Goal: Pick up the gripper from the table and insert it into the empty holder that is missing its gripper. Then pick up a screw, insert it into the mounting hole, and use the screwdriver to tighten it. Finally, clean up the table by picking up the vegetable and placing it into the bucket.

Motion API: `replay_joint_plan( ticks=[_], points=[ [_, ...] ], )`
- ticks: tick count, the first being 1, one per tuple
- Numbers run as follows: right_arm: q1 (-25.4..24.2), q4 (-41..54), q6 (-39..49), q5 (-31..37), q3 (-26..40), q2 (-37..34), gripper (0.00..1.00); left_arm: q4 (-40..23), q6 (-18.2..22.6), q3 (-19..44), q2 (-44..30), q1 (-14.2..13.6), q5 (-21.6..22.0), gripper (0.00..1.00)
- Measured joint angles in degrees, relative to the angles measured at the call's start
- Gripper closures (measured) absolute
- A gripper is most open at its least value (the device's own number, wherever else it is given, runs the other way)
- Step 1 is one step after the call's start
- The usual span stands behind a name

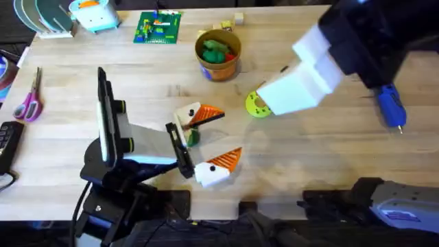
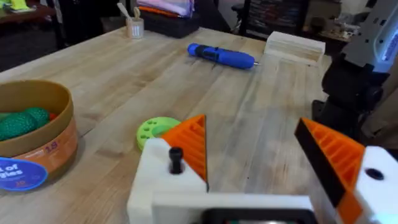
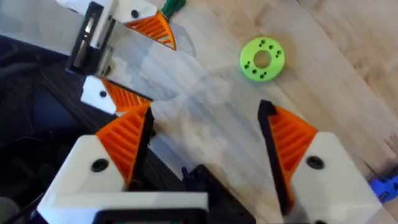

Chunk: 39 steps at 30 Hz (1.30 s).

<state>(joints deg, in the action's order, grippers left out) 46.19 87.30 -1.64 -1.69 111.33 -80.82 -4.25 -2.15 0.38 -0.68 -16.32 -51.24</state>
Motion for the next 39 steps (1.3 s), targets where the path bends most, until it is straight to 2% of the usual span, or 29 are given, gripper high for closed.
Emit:
replay_joint_plan(
  ticks=[4,5,6,7,9,10,11,14,17,25,28,31,34,39],
  points=[
    [0.00,0.14,0.57,0.00,-0.39,2.42,0.028,0.00,0.04,0.00,-0.01,0.00,0.00,0.169],
    [0.00,-0.14,0.60,-0.03,-1.01,3.38,0.028,0.00,0.01,0.00,0.01,0.00,0.00,0.205],
    [-0.02,-0.51,0.77,-0.19,-2.01,4.68,0.028,0.00,0.03,0.00,-0.01,0.00,-0.01,0.283],
    [-0.08,-1.18,1.00,-0.72,-3.32,6.13,0.028,-0.02,0.07,0.00,-0.01,0.00,0.01,0.407],
    [-0.15,-3.78,1.64,-2.36,-7.21,9.52,0.028,0.00,0.16,0.00,-0.01,0.00,-0.04,0.748],
    [-0.15,-5.38,1.75,-3.12,-9.46,11.20,0.028,0.00,0.20,0.00,-0.01,0.00,-0.04,0.887],
    [-0.15,-7.15,1.86,-4.08,-12.16,13.04,0.026,0.00,0.39,0.00,-0.01,0.00,-0.02,0.972],
    [-0.15,-11.14,2.02,-6.29,-18.62,17.27,0.026,0.00,0.44,0.00,-0.01,0.00,-0.02,0.992],
    [-0.15,-12.34,1.78,-7.66,-22.40,19.66,0.024,0.00,0.44,0.00,-0.01,0.00,-0.02,0.992],
    [-0.57,-12.71,1.65,-8.57,-23.78,20.22,0.026,0.00,0.44,0.00,-0.01,0.00,-0.02,0.993],
    [-3.54,-13.24,2.00,-7.93,-24.10,20.22,0.026,0.00,0.44,0.00,-0.01,0.00,-0.02,0.993],
    [-9.50,-14.38,3.39,-7.44,-25.44,20.22,0.026,0.00,0.44,0.00,-0.01,0.00,-0.02,0.993],
    [-18.12,-16.30,6.04,-8.54,-27.74,20.18,0.026,0.00,0.44,0.00,-0.01,0.00,-0.02,0.993],
    [-37.37,-19.31,13.35,-16.59,-33.14,18.70,0.026,0.00,0.44,0.00,-0.01,0.00,-0.02,0.993]
  ],
)
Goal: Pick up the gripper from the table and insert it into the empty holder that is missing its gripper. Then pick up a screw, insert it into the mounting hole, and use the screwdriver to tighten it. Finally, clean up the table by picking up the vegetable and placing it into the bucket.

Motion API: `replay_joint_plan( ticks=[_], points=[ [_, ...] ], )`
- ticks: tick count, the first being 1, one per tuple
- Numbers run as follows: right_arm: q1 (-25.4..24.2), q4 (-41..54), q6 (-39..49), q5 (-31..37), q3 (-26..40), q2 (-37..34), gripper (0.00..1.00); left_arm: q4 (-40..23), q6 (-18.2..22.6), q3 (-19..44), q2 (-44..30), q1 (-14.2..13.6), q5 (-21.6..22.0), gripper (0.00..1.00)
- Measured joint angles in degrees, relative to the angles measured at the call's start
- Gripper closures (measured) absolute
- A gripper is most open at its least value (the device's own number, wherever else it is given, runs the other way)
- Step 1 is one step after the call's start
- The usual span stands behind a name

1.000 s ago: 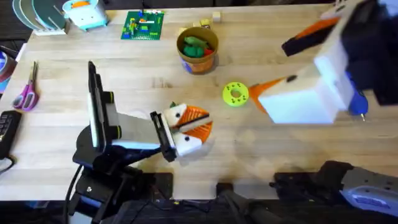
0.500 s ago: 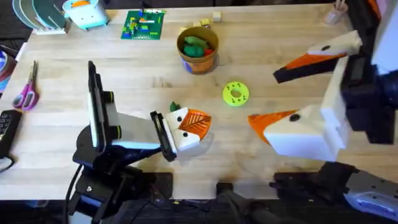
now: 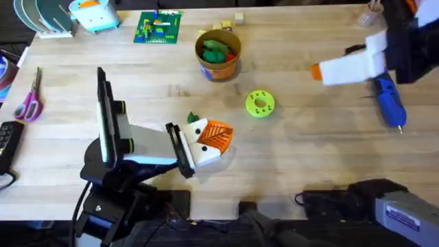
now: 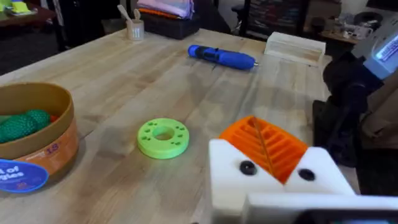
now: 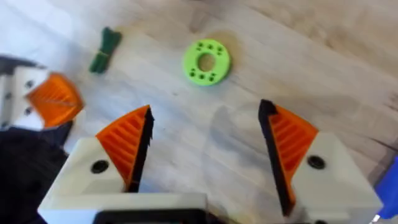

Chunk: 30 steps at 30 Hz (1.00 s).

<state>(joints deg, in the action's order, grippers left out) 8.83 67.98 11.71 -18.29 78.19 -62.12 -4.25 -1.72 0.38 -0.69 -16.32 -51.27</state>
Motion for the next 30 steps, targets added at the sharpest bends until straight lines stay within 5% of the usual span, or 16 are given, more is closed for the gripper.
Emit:
replay_joint_plan(
  ticks=[7,11,17,25,30],
  points=[
    [-22.57,-4.23,8.24,-9.95,-5.79,-5.80,0.025,0.00,0.00,0.00,0.00,0.00,0.00,0.993],
    [-29.45,-11.84,9.71,-11.18,-6.66,-10.84,0.025,0.00,0.00,0.00,0.00,0.00,0.02,0.993],
    [-32.99,-15.56,11.08,-8.86,-6.79,-20.55,0.024,0.00,0.00,0.00,0.00,0.00,0.02,0.993],
    [-33.47,-24.73,13.26,14.02,-7.10,-26.24,0.024,0.00,0.00,0.00,0.00,0.00,0.02,0.993],
    [-34.02,-28.80,15.23,21.59,-7.10,-30.77,0.019,0.00,0.00,0.00,0.00,0.00,0.02,0.993]
  ],
)
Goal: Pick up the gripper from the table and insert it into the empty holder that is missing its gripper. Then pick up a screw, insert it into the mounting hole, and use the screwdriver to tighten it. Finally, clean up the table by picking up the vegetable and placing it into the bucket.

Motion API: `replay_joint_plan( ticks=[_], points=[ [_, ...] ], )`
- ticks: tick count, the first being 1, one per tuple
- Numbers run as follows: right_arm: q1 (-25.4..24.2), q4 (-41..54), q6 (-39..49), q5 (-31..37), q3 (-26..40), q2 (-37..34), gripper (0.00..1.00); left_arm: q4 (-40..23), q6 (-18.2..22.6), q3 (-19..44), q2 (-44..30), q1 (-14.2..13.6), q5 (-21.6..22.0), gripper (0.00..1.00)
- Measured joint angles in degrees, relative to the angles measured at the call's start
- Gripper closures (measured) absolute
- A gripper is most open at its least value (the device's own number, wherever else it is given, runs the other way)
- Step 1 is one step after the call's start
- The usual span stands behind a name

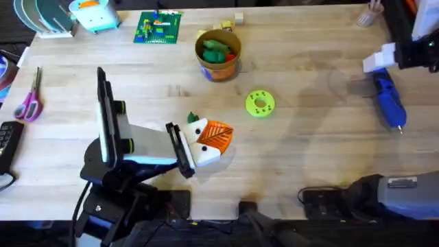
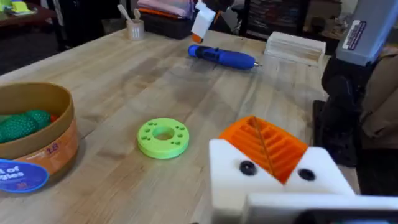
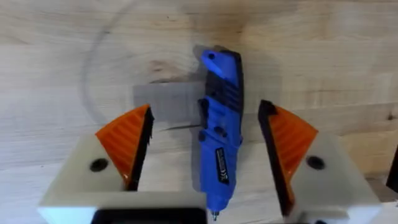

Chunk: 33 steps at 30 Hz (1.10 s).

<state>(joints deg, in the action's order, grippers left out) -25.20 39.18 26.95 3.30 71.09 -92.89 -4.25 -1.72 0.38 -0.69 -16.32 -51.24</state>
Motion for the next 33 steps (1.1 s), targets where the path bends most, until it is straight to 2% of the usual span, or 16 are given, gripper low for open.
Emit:
replay_joint_plan(
  ticks=[7,19,26,33],
  points=[
    [-2.16,-0.22,1.81,2.36,0.00,-5.61,0.017,0.00,0.00,0.00,0.00,0.00,0.00,0.993],
    [-8.61,-1.10,6.16,-5.13,-0.02,-7.56,0.015,-0.02,0.00,0.00,0.00,0.00,0.00,0.993],
    [-9.00,-3.21,6.53,-8.82,-0.02,-13.59,0.015,-0.02,0.00,0.00,0.00,0.00,0.00,0.993],
    [-9.00,-4.29,6.53,-9.81,0.00,-13.80,0.038,-0.02,0.00,0.00,0.00,0.00,0.02,0.993]
  ],
)
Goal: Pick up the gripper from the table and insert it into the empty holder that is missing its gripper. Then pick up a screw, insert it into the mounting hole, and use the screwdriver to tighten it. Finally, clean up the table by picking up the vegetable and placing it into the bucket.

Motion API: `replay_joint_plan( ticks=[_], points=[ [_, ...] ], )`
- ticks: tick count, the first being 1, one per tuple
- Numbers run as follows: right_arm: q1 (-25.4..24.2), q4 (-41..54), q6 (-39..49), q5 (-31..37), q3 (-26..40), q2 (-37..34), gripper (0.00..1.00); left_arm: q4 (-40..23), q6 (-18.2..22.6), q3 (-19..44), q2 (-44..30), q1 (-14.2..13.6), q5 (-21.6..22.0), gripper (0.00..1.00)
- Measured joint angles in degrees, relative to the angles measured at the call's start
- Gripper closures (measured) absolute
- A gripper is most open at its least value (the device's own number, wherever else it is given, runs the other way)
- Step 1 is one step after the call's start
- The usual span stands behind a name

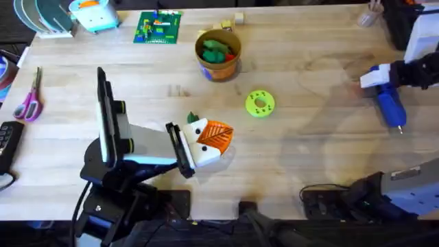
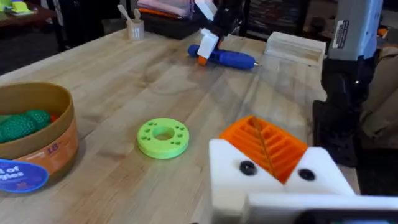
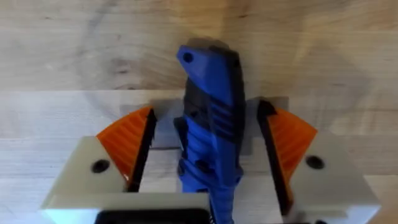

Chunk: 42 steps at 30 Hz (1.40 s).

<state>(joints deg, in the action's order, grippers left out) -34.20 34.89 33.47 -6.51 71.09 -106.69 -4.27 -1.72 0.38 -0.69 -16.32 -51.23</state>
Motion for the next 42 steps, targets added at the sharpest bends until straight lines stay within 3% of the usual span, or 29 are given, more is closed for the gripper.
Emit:
replay_joint_plan(
  ticks=[5,17,22,36,42],
  points=[
    [0.00,-0.17,0.02,-0.25,0.00,-0.04,0.170,0.00,0.00,0.00,0.00,0.00,0.01,0.993],
    [0.00,-0.44,0.35,-0.36,0.00,-0.09,0.698,0.00,0.00,0.00,0.01,0.00,0.01,0.993],
    [0.00,-0.39,0.63,-0.37,0.02,-0.09,0.966,0.00,0.00,0.00,0.00,0.00,0.00,0.993],
    [0.00,1.05,0.59,-0.41,-0.02,0.67,0.978,0.00,0.00,0.00,0.00,0.00,0.00,0.993],
    [0.63,1.28,-3.48,-0.48,-0.53,6.01,0.978,0.00,0.00,0.00,0.00,0.00,0.00,0.993]
  ],
)
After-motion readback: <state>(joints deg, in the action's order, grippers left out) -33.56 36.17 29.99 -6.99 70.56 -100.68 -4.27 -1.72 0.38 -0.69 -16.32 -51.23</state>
